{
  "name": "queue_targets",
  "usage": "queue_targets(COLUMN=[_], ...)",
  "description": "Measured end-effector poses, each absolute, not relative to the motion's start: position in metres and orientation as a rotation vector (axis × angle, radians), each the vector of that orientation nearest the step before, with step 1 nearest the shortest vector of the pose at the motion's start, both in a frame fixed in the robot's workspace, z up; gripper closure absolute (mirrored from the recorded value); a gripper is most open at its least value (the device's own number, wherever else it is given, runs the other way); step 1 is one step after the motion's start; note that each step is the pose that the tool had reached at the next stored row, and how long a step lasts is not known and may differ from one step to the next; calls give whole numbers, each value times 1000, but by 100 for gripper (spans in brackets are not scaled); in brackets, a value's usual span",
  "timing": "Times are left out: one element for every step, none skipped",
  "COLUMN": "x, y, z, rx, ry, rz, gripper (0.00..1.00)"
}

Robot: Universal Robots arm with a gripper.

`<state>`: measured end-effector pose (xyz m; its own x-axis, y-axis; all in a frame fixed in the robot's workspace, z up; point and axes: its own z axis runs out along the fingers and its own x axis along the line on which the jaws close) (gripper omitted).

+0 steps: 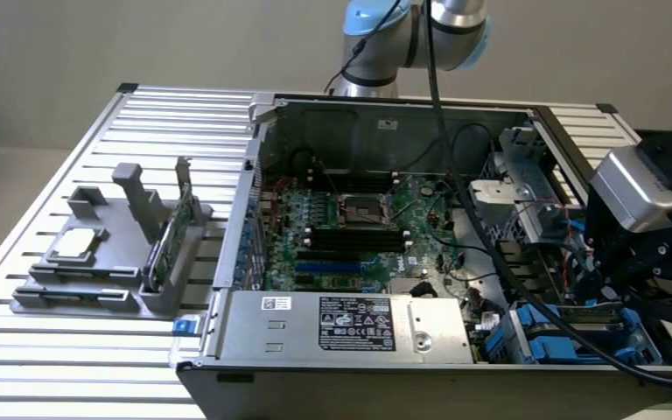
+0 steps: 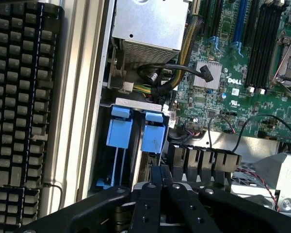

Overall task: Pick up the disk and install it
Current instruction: 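Insert the first disk wire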

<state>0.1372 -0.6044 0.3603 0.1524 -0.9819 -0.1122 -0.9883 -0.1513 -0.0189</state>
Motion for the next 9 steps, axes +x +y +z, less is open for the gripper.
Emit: queue_targets(x=[137, 137, 137, 137, 137, 137, 137, 137, 137], y=[-604, -604, -604, -604, -605, -605, -604, -604, -604], z=[360, 360, 360, 360, 360, 360, 360, 360, 360], rx=[-2316, -2312, -2301, -2285, -2270, -2253, -2235, -2218, -2202], ry=[1987, 1992, 2003, 2021, 2038, 2056, 2074, 2091, 2108], rz=[112, 112, 111, 110, 109, 108, 107, 105, 104], gripper=[87, 87, 87, 87, 87, 87, 87, 87, 87])
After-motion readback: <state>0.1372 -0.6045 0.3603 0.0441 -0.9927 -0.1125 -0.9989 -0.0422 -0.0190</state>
